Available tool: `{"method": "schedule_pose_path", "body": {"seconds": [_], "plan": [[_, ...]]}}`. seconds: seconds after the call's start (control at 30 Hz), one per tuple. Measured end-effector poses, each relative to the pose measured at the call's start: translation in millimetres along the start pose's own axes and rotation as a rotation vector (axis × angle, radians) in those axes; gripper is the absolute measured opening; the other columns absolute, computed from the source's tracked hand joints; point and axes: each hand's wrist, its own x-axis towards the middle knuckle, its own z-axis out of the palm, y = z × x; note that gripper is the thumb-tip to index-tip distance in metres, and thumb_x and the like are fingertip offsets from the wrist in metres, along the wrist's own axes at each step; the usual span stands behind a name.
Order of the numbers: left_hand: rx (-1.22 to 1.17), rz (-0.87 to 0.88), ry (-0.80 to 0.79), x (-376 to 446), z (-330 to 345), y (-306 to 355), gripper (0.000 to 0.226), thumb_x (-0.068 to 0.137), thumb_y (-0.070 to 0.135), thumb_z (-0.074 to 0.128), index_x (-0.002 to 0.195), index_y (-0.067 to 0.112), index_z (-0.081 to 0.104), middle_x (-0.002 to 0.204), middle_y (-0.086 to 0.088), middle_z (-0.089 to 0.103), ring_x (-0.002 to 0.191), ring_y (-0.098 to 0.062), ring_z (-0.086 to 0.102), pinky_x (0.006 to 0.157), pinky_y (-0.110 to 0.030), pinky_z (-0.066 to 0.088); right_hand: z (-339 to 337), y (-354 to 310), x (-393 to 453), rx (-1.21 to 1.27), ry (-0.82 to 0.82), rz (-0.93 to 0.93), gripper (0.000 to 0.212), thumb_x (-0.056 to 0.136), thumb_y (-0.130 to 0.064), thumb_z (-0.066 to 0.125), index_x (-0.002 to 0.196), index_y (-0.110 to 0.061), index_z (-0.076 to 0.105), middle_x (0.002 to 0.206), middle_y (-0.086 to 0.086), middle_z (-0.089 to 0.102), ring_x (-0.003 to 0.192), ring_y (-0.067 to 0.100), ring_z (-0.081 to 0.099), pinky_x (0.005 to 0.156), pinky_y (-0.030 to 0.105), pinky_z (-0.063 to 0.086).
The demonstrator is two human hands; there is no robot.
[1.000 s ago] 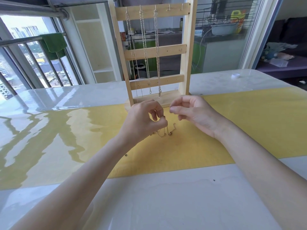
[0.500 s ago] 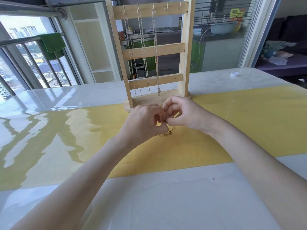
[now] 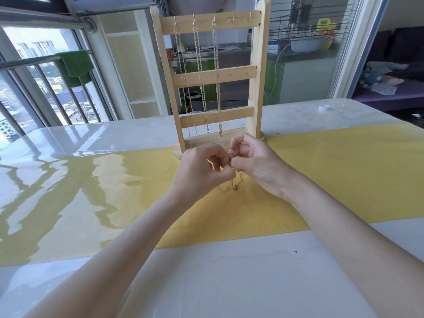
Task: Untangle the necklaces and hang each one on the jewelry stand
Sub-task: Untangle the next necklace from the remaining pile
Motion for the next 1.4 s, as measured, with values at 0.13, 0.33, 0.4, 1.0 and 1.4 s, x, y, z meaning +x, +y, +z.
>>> {"method": "schedule_pose_path", "body": {"seconds": [0.13,0.33,0.4,1.0,1.4], "plan": [[-0.061,-0.036,0.114,0.3,6.2,5.8,0.009,0.065,0.016,0.064,0.060,0.017,0.057,0.052,0.015,0.052,0.054,0.000,0.051,0.054,-0.009,0.037,6.2,3.7,1.5,0.295,0.049,0.038,0.033,0.084,0.019,0.045,0.081,-0.015,0.044,0.066,-0.003,0.051,0.066,0.014,0.046,0.068,0.021,0.040],[-0.279,-0.258,0.098,0.1,8.3,8.2,0.018,0.072,0.010,0.066,0.059,0.015,0.055,0.050,0.016,0.050,0.051,0.000,0.043,0.047,-0.013,0.035,7.5,2.3,2.8,0.477,0.125,0.017,0.031,0.082,0.015,0.048,0.079,-0.015,0.044,0.062,-0.003,0.049,0.060,0.012,0.043,0.061,0.019,0.039],[-0.310,-0.305,0.074,1.8,3.4,6.1,0.021,0.075,0.003,0.062,0.060,0.016,0.055,0.050,0.014,0.048,0.050,-0.003,0.042,0.043,-0.013,0.033,4.8,0.8,3.0,0.509,0.148,0.030,0.030,0.082,0.014,0.048,0.078,-0.015,0.044,0.062,-0.003,0.051,0.059,0.011,0.040,0.056,0.017,0.037],[0.016,0.057,0.076,4.4,-0.5,7.0,0.003,0.068,0.022,0.060,0.066,0.023,0.057,0.059,0.019,0.053,0.062,-0.001,0.053,0.057,-0.013,0.042,5.3,-2.4,2.1,0.369,0.103,0.115,0.028,0.085,0.011,0.048,0.077,-0.015,0.045,0.068,0.001,0.054,0.065,0.011,0.049,0.064,0.022,0.038],[-0.666,-0.547,-0.029,7.4,3.2,7.0,0.024,0.087,0.007,0.050,0.065,0.018,0.049,0.060,0.010,0.050,0.064,-0.008,0.047,0.060,-0.019,0.042,10.7,0.4,4.5,0.248,0.163,0.186,0.027,0.084,0.011,0.047,0.074,-0.013,0.043,0.057,0.001,0.046,0.056,0.013,0.038,0.053,0.023,0.033]]}}
